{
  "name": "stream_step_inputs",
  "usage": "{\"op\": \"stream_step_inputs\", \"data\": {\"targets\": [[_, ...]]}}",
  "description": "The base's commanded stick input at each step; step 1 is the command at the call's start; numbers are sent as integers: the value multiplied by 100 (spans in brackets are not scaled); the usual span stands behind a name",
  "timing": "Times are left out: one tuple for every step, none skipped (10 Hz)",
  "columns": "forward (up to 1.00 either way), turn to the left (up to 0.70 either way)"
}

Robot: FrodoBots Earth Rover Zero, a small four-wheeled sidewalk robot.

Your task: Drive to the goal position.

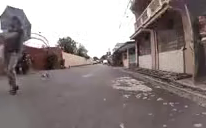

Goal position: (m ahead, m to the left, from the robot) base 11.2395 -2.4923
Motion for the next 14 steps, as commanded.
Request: {"op": "stream_step_inputs", "data": {"targets": [[70,0],[70,0],[70,0],[70,0],[70,0],[70,0],[70,0],[70,0],[70,0],[70,0],[70,0],[70,0],[70,0],[70,0]]}}
